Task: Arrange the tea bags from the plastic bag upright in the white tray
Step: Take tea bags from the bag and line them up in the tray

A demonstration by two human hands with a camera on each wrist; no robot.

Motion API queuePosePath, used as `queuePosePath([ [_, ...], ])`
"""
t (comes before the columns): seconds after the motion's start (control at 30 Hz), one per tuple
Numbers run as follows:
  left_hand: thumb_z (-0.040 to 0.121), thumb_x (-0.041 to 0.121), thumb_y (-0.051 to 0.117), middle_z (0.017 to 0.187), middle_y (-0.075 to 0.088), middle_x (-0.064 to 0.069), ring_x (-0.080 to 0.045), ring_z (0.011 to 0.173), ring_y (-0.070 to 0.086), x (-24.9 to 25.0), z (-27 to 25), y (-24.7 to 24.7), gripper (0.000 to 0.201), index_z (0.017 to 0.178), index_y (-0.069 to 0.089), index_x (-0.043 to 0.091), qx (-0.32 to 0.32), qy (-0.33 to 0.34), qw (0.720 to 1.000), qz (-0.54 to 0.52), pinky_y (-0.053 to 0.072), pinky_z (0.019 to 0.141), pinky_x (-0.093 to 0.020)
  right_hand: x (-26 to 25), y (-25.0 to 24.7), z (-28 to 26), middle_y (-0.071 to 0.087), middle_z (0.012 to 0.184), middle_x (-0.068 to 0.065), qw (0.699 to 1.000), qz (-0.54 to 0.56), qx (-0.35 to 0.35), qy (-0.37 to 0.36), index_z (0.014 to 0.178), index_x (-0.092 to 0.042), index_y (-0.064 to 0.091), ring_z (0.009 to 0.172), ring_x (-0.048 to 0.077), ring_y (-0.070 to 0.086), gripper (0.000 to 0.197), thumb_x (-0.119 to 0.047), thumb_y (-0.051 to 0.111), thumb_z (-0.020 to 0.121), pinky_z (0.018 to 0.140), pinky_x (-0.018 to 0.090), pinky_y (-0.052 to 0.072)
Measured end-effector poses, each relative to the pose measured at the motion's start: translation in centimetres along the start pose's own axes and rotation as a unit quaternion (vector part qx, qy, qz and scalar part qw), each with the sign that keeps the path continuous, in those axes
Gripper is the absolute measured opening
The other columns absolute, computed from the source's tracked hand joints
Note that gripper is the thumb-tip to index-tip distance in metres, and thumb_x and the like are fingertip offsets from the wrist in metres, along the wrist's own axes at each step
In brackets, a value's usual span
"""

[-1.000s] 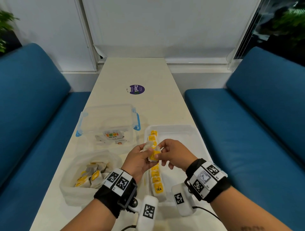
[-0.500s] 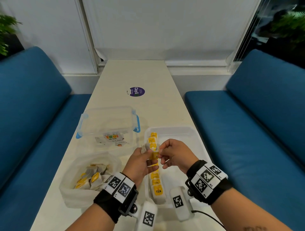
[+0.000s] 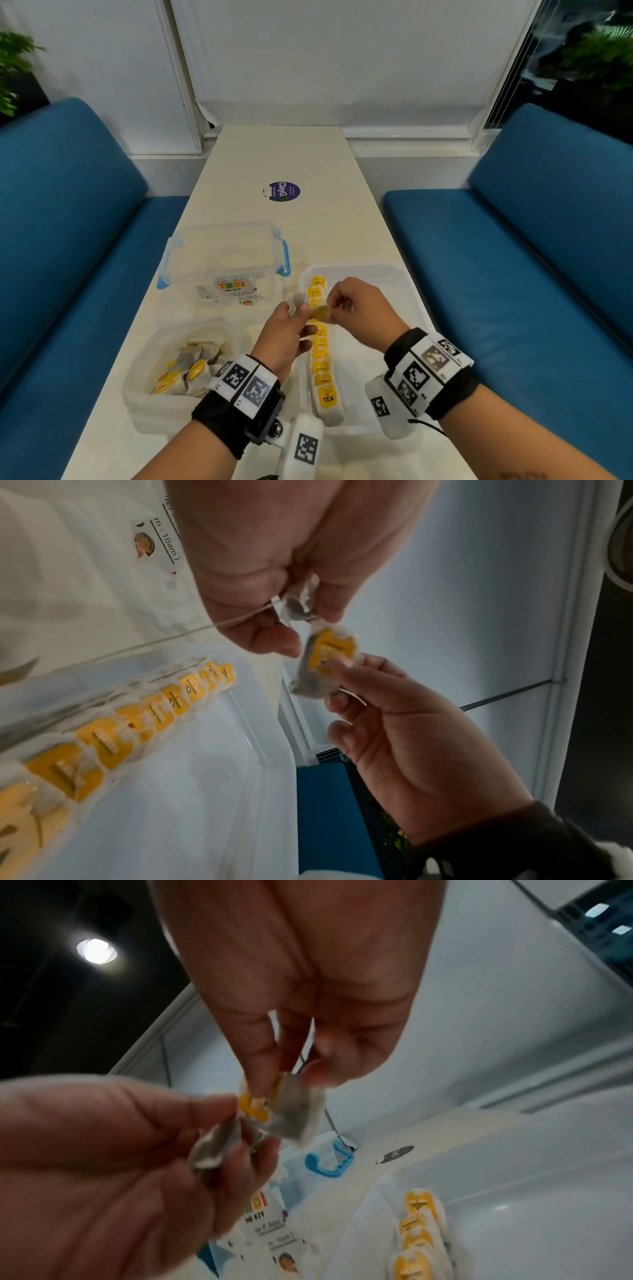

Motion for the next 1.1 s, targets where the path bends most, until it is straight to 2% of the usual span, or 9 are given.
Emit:
queuePosePath([
  [0.1, 0.098, 0.024, 0.042, 0.094, 0.058, 0.001, -0.013, 0.081, 0.053, 0.1, 0.1, -0.3, 0.011, 0.102, 0.051, 0.019, 0.005, 0.002, 1.000, 0.006, 0.042, 0.068, -0.025, 1.1, 0.1, 0.4, 0.056, 0.069, 0.006, 0.974, 0.215, -0.027, 0.068, 0.080, -0.013, 0.048, 0.055, 0.015, 0.055, 0.021, 0.004, 0.059, 0.083, 0.042, 0.020, 0.040],
  [0.17, 0.098, 0.023, 0.042, 0.094, 0.061, 0.000, -0.016, 0.084, 0.057, -0.1, 0.1, 0.1, 0.012, 0.104, 0.052, 0.018, -0.025, -0.010, 0.999, -0.018, 0.045, 0.070, -0.027, 1.3, 0.3, 0.5, 0.057, 0.068, 0.007, 0.956, 0.277, -0.035, 0.090, 0.087, -0.011, 0.048, 0.051, 0.016, 0.058, 0.020, 0.007, 0.057, 0.084, 0.036, 0.021, 0.039],
  [0.3, 0.095, 0.017, 0.047, 0.086, 0.063, -0.004, -0.017, 0.075, 0.060, -0.6, 0.1, 0.9, 0.007, 0.096, 0.054, 0.017, -0.061, -0.021, 0.997, -0.034, 0.051, 0.065, -0.027, 1.7, 0.6, 1.0, 0.061, 0.066, 0.008, 0.969, 0.231, -0.030, 0.087, 0.084, -0.012, 0.056, 0.048, 0.007, 0.059, 0.008, -0.007, 0.060, 0.088, 0.037, 0.021, 0.041],
  [0.4, 0.096, 0.013, 0.047, 0.084, 0.060, -0.005, -0.016, 0.070, 0.058, -0.7, 0.5, 0.3, 0.008, 0.090, 0.052, 0.017, -0.032, -0.024, 0.998, -0.040, 0.051, 0.062, -0.025, 1.9, -0.3, 1.3, 0.060, 0.069, -0.004, 0.983, 0.170, 0.002, 0.069, 0.091, -0.007, 0.069, 0.050, -0.004, 0.054, 0.012, -0.018, 0.063, 0.088, 0.042, 0.008, 0.037],
  [0.57, 0.097, 0.014, 0.044, 0.088, 0.058, -0.004, -0.017, 0.074, 0.055, -0.7, 1.2, -1.1, 0.012, 0.088, 0.051, 0.016, 0.027, -0.030, 0.998, -0.053, 0.048, 0.067, -0.028, 2.9, -2.5, 1.9, 0.059, 0.070, -0.002, 0.973, 0.203, 0.041, 0.105, 0.087, -0.010, 0.070, 0.057, 0.007, 0.046, 0.012, -0.020, 0.063, 0.088, 0.042, 0.010, 0.035],
  [0.77, 0.097, 0.018, 0.046, 0.089, 0.060, -0.001, -0.014, 0.075, 0.055, -1.0, 1.6, -1.0, 0.009, 0.091, 0.053, 0.018, 0.022, -0.047, 0.998, -0.016, 0.047, 0.067, -0.027, 3.2, -3.4, 3.6, 0.054, 0.062, -0.004, 0.977, 0.184, 0.029, 0.099, 0.090, -0.002, 0.071, 0.049, 0.000, 0.045, 0.014, -0.014, 0.065, 0.087, 0.042, 0.006, 0.034],
  [0.93, 0.096, 0.019, 0.048, 0.089, 0.061, 0.000, -0.014, 0.075, 0.055, -1.3, 2.2, -1.2, 0.009, 0.090, 0.055, 0.019, 0.028, -0.059, 0.998, -0.003, 0.047, 0.068, -0.026, 4.7, -2.6, 4.6, 0.054, 0.062, 0.001, 0.962, 0.241, -0.015, 0.128, 0.082, -0.008, 0.069, 0.051, 0.006, 0.044, 0.010, -0.015, 0.063, 0.088, 0.041, 0.015, 0.030],
  [1.03, 0.096, 0.020, 0.048, 0.088, 0.062, 0.001, -0.013, 0.074, 0.055, -1.7, 2.5, -1.5, 0.010, 0.090, 0.056, 0.019, 0.030, -0.070, 0.997, 0.007, 0.046, 0.067, -0.026, 5.7, -1.1, 4.7, 0.060, 0.070, 0.000, 0.899, 0.395, -0.092, 0.167, 0.077, -0.013, 0.062, 0.055, 0.008, 0.051, 0.016, -0.015, 0.056, 0.092, 0.039, 0.015, 0.029],
  [1.1, 0.096, 0.020, 0.048, 0.088, 0.062, 0.001, -0.013, 0.074, 0.055, -1.9, 2.7, -1.7, 0.009, 0.090, 0.056, 0.019, 0.030, -0.075, 0.997, 0.012, 0.046, 0.066, -0.025, 5.9, -1.2, 5.1, 0.063, 0.074, 0.000, 0.917, 0.350, -0.095, 0.164, 0.076, -0.015, 0.061, 0.055, 0.008, 0.051, 0.016, -0.016, 0.057, 0.092, 0.039, 0.016, 0.030],
])
Point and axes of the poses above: each hand's wrist, its own z-axis towards the middle knuckle, its own y-axis out of the palm, x = y × z, the point moved 7 cm from there along z, towards the middle knuckle
